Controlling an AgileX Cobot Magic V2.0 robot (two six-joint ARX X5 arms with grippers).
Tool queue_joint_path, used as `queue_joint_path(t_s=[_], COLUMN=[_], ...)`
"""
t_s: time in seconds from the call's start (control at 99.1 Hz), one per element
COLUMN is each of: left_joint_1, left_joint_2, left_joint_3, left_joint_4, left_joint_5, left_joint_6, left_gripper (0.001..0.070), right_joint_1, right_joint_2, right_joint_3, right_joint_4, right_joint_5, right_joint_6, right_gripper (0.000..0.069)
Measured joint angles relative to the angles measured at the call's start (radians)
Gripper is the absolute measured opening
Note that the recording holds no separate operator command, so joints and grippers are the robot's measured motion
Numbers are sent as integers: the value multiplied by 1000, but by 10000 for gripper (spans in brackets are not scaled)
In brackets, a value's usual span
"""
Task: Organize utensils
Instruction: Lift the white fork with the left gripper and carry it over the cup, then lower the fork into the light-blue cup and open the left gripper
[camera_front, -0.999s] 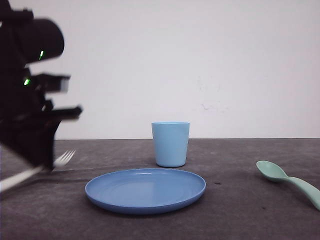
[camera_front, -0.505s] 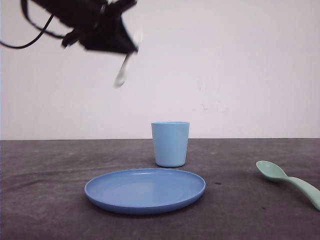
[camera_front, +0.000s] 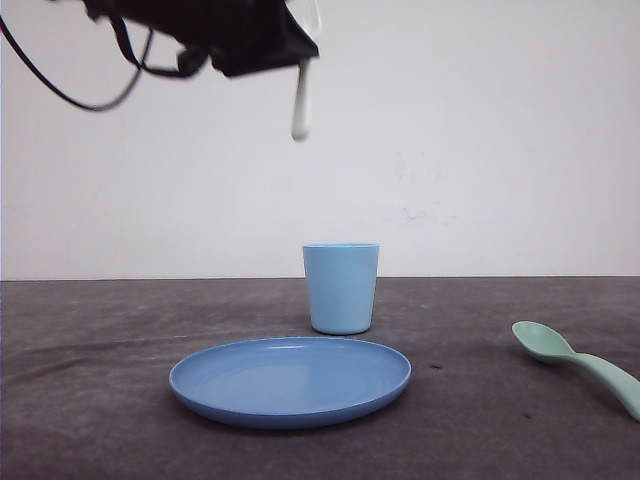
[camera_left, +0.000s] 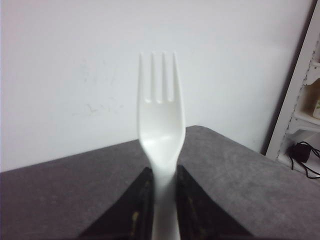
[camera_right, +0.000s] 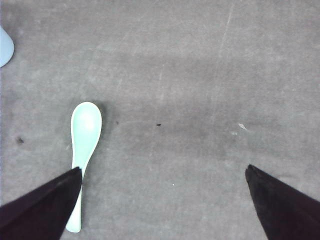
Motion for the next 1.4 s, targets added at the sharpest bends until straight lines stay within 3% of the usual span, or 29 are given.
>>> queue_joint_path(t_s=[0.222, 0.444, 1.292, 1.403], left_joint_1=[-14, -26, -42, -42], left_joint_2=[152, 280, 375, 375], left_joint_3=[0, 0, 0, 0], left_joint_4=[156, 227, 147, 148], left_joint_5=[0, 1, 1, 1], left_joint_6=[0, 9, 53, 53], left_gripper=[40, 40, 41, 90], right_joint_1=[0, 0, 0, 0], right_joint_2=[0, 0, 0, 0], right_joint_3=[0, 0, 0, 0], right_joint_4=[0, 0, -7, -8], right_joint_5=[0, 0, 0, 0], right_joint_6=[0, 0, 0, 0], right_gripper=[660, 660, 660, 660])
